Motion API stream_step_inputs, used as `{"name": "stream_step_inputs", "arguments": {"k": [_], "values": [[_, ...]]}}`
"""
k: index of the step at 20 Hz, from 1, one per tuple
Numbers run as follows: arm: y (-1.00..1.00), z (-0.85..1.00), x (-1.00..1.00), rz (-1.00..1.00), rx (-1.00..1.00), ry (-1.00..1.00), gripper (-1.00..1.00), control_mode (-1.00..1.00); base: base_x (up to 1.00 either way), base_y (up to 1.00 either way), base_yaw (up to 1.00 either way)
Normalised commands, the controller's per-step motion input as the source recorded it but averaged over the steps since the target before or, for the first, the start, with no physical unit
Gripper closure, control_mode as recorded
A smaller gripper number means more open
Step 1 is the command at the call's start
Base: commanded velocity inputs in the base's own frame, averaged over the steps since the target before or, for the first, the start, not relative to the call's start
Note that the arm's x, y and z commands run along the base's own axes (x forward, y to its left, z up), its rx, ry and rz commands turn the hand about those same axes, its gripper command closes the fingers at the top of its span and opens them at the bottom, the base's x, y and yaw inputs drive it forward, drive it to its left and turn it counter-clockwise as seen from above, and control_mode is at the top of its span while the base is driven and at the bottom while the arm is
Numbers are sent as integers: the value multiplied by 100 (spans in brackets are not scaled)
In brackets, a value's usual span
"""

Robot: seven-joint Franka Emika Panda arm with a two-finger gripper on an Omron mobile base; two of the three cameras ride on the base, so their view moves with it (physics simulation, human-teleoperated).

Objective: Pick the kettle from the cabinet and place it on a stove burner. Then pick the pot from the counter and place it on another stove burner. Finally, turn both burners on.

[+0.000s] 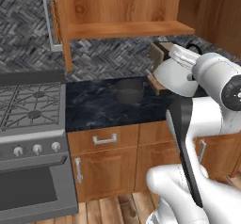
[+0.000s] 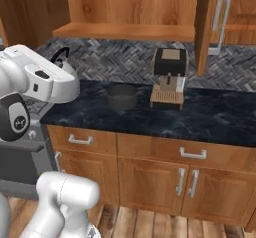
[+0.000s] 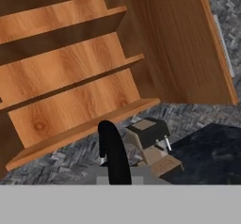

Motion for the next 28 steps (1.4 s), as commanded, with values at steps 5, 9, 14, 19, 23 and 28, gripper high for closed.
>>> {"name": "stream_step_inputs", "arguments": {"k": [5,9,14,19,23,28], "values": [[0,0,0,0,0,0,100,100,-47,69,0],[0,0,0,0,0,0,100,100,-34,75,0],[0,0,0,0,0,0,100,100,-27,75,0],[0,0,0,0,0,0,100,100,-24,68,0],[0,0,0,0,0,0,100,100,-9,67,0],[0,0,0,0,0,0,100,100,7,56,0]]}}
